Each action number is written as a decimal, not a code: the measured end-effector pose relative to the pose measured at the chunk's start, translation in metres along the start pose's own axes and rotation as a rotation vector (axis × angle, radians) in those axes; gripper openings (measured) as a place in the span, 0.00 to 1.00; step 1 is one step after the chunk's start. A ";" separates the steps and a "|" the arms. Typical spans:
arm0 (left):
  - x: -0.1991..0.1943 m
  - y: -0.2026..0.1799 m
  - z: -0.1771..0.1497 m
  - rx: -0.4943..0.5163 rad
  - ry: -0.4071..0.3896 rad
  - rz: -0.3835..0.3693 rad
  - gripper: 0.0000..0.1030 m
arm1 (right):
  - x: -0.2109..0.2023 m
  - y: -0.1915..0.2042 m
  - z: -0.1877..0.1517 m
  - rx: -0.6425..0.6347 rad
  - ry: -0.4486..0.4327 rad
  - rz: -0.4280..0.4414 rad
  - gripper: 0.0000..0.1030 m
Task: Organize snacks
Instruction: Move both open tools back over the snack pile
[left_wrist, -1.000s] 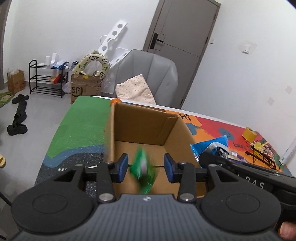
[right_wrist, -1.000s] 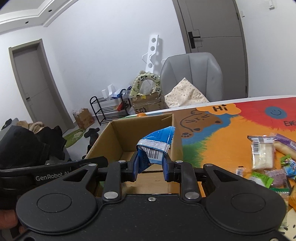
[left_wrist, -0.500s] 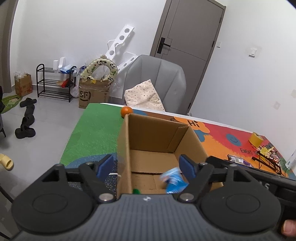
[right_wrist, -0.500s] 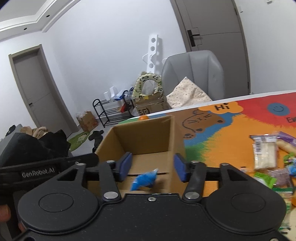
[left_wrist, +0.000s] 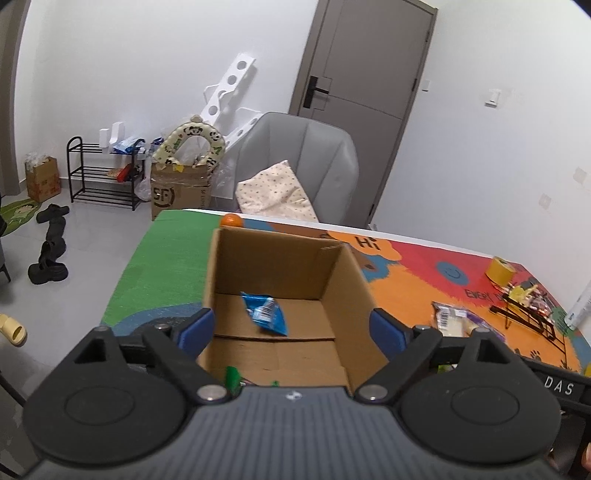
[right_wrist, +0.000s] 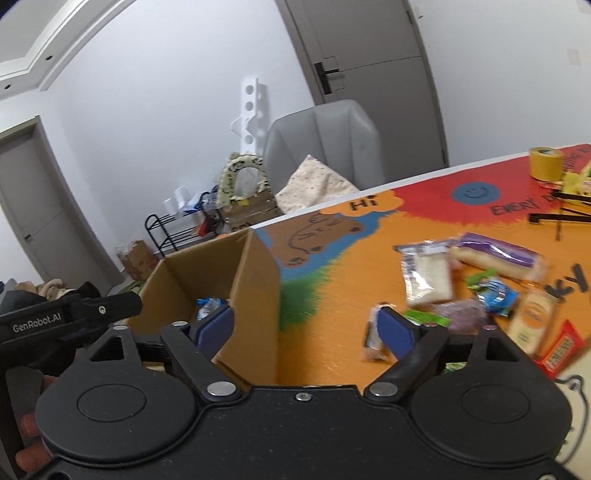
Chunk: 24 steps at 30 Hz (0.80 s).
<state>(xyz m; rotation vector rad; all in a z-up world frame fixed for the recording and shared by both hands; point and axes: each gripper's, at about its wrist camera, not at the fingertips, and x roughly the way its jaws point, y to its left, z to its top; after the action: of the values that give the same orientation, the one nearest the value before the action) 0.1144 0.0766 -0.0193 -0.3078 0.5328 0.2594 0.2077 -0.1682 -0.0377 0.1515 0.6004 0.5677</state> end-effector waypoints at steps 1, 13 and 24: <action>-0.001 -0.004 -0.001 0.004 0.001 -0.006 0.88 | -0.004 -0.003 -0.002 -0.002 -0.003 -0.011 0.89; -0.003 -0.060 -0.025 0.074 0.050 -0.081 0.93 | -0.049 -0.045 -0.015 0.012 -0.030 -0.131 1.00; -0.012 -0.113 -0.049 0.151 0.073 -0.163 0.93 | -0.082 -0.086 -0.033 0.062 -0.044 -0.190 1.00</action>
<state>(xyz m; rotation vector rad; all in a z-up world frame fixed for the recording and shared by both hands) 0.1179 -0.0471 -0.0285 -0.2134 0.5931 0.0500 0.1730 -0.2857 -0.0503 0.1634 0.5826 0.3608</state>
